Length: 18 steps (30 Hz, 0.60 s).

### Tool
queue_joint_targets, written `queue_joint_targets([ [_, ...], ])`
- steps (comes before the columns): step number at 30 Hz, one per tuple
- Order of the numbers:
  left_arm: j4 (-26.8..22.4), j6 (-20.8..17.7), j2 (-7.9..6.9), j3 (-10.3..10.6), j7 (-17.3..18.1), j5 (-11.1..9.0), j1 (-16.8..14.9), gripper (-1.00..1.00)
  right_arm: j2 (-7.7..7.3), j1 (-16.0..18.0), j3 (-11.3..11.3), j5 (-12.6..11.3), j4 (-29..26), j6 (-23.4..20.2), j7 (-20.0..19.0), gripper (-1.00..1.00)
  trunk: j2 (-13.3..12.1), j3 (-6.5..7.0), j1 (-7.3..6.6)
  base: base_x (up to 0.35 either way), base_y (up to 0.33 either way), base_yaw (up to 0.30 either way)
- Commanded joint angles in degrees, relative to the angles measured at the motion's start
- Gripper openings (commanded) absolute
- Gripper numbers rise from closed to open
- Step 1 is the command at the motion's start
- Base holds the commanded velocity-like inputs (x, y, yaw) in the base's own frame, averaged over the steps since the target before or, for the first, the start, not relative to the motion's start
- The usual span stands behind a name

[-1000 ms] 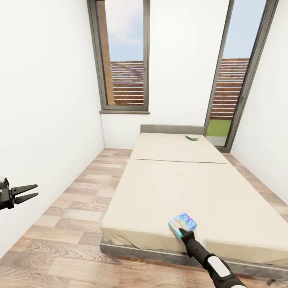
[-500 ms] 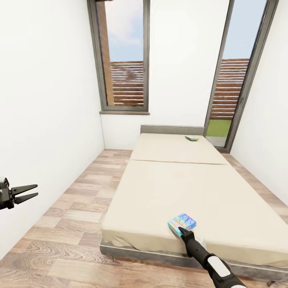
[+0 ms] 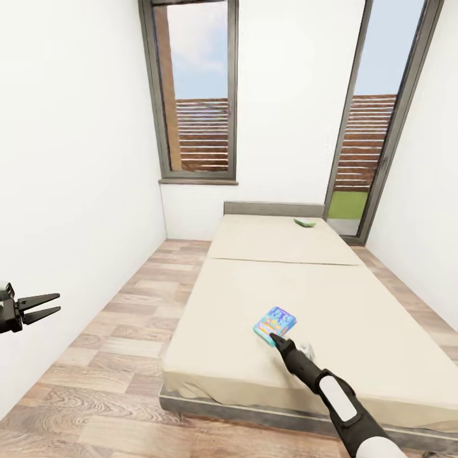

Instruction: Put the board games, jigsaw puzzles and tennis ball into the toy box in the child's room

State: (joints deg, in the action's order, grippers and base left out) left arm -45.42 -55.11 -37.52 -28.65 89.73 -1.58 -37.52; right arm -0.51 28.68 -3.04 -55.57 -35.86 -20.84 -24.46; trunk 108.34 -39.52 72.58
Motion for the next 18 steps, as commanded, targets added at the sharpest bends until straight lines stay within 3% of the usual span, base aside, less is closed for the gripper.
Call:
queue_joint_targets([
  [1,-0.01,-0.61,-0.01,-0.01,0.27,0.08,-0.02,1.00,-0.14,0.00,1.00,-0.19,-0.92,-0.74,-0.06,-1.00,-0.39,0.12,-0.23,0.000,0.000,0.000],
  [7,0.00,-0.61,-0.01,-0.01,0.27,0.08,-0.04,1.00,-0.28,-0.03,3.06,-0.23,-4.41,-8.12,-0.95,-1.00,-2.80,1.20,-1.55,0.000,0.000,0.000],
  [10,0.00,-0.61,-0.01,-0.01,0.27,0.08,-0.06,1.00,-0.26,-0.14,3.64,-0.20,-7.66,-11.31,-4.74,-1.00,-4.00,1.74,-2.21,0.000,0.000,0.000],
  [16,-0.01,-0.61,-0.01,0.00,0.27,0.08,-0.04,1.00,-0.33,-3.43,4.57,-0.07,-11.24,-12.31,-14.45,-1.00,-6.41,2.81,-3.53,0.000,0.000,0.000],
  [18,-0.01,-0.61,-0.01,0.00,0.27,0.08,-0.03,1.00,-0.35,-3.65,4.60,-0.06,-11.35,-12.48,-14.96,-1.00,-7.21,3.17,-3.96,0.000,0.000,0.000],
])
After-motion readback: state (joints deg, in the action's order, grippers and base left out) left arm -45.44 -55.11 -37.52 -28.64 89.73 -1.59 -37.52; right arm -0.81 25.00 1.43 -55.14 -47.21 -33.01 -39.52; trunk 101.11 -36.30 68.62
